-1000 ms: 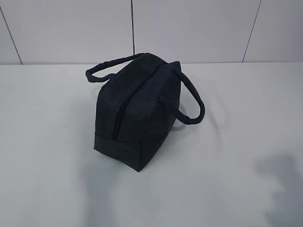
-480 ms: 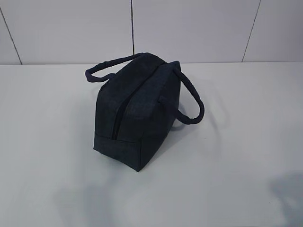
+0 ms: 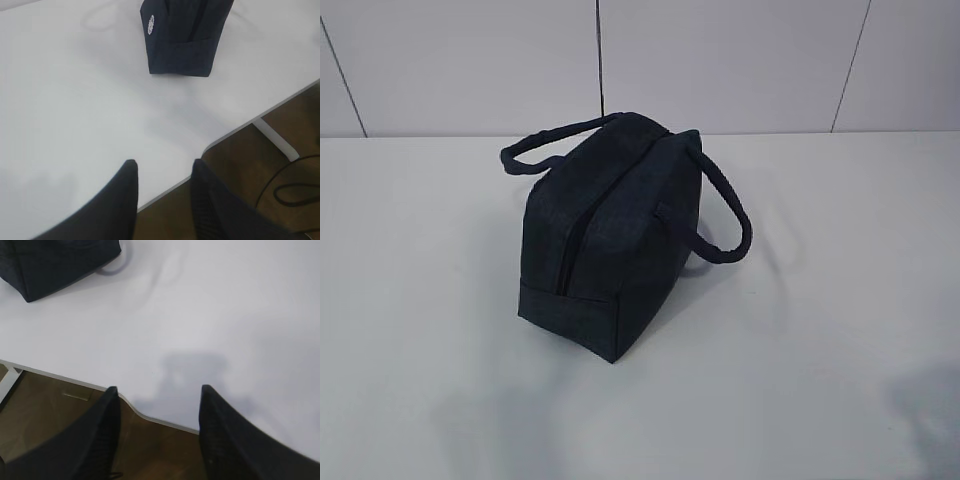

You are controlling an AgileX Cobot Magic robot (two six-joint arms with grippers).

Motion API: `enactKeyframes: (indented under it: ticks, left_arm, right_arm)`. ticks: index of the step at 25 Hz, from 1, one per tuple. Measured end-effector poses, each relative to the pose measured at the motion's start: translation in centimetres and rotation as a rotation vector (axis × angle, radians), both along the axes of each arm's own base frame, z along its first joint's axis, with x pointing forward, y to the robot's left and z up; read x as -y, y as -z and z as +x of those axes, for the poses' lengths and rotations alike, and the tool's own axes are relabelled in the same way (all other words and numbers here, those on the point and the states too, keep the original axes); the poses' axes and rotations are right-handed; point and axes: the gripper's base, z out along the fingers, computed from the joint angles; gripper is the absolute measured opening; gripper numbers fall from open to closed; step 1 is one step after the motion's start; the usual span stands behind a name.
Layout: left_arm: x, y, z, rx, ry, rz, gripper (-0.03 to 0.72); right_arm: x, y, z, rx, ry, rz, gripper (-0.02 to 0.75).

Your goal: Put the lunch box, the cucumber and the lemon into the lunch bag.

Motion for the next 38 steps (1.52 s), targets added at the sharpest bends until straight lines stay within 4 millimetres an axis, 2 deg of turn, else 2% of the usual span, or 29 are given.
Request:
enactKeyframes:
  ticks: [7,12,17,38]
  left_arm:
    - [-0.11,0.01,0.10,0.008,-0.075,0.017,0.238]
    - [0.01,0.01,0.16,0.007,-0.253,0.020,0.238]
    - [0.08,0.01,0.22,0.006,-0.385,0.022,0.238]
    - [0.02,0.01,0.23,0.009,-0.397,0.028,0.238]
  right_arm:
    - [0.00,-0.01,0.00,0.001,0.000,0.000,0.383]
    - [-0.03,-0.02,0.00,0.002,0.027,0.000,0.383]
    - [-0.21,-0.02,-0.05,0.002,0.137,0.006,0.382]
    - [-0.31,-0.02,-0.06,0.002,0.162,0.013,0.382]
